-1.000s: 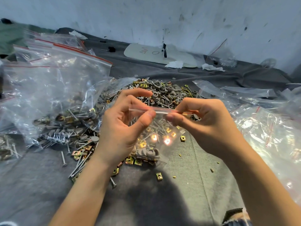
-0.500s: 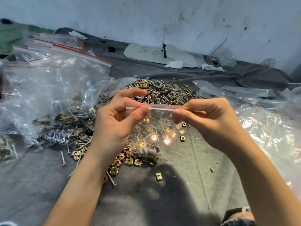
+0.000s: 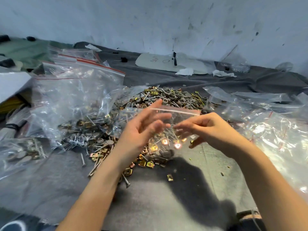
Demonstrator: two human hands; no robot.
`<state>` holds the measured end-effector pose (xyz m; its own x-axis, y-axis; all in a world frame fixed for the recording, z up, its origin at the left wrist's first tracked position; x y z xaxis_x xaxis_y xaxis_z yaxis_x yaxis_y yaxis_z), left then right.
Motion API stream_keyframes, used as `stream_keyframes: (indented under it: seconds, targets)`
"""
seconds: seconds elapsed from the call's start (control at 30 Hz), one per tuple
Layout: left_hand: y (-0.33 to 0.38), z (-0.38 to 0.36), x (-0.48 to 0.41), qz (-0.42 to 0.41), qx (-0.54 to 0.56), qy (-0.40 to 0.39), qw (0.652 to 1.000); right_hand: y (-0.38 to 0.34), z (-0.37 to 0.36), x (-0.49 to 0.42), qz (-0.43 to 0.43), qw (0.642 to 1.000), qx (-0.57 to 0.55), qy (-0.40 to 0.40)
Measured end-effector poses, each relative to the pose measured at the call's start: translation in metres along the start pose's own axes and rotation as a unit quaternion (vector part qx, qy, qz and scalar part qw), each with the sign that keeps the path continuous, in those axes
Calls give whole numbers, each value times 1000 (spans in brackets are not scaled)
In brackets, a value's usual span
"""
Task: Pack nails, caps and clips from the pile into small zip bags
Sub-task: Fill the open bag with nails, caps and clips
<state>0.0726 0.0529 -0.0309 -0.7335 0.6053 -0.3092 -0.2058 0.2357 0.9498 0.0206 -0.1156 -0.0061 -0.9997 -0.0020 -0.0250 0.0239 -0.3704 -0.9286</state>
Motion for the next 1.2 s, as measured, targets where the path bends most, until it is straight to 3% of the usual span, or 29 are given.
stream_keyframes:
  seconds: [0.13, 0.23, 0.33, 0.4, 0.47, 0.53, 0.63, 0.67, 0.77, 0.97, 1.07, 1.2]
  targets:
    - [1, -13, 9, 26, -79, 14, 996, -6, 3, 2, 59, 989, -137, 22]
    - [13, -7, 21, 0, -163, 93, 982, -14, -10, 1, 92, 981, -168, -8]
    - [30, 14, 33, -5, -146, 197, 969, -18, -10, 4, 84, 982, -167, -6]
    - [45, 41, 34, 4, -121, 269, 956, -14, -1, 5, 60, 986, -146, 53]
    - [66, 78, 26, -31, -173, 324, 930, -3, 10, 5, 30, 990, -50, 129]
    - [85, 114, 12, -70, -317, 364, 873, 7, 23, 5, 10, 977, 86, 195]
    - [79, 152, -9, -43, -619, 345, 704, 21, 39, 7, -19, 956, 149, 250]
    - [65, 156, -15, -21, -674, 298, 675, 26, 44, 8, -29, 951, 155, 265]
    - [6, 166, -18, 88, -746, 147, 644, 37, 55, 9, -59, 931, 204, 298]
    - [-5, 173, -33, 159, -712, 137, 670, 53, 57, 14, -148, 897, 313, 276]
    - [2, 135, -29, 95, -681, 179, 703, 64, 67, 20, -266, 839, 406, 246]
    - [4, 50, -18, 5, -608, 139, 782, 82, 67, 32, -379, 837, 360, 165]
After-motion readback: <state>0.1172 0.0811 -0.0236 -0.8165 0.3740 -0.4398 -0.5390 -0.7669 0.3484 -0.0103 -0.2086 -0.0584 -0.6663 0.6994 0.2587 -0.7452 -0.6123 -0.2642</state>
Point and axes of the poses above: each hand's wrist, its own x-axis away from the middle knuckle, its own z-axis out of the back of the hand, y = z × x, the point moved 5 cm from there along -x, towards the middle knuckle, and after that the axes turned 2 degrees about -y, right-handed, at the moved point
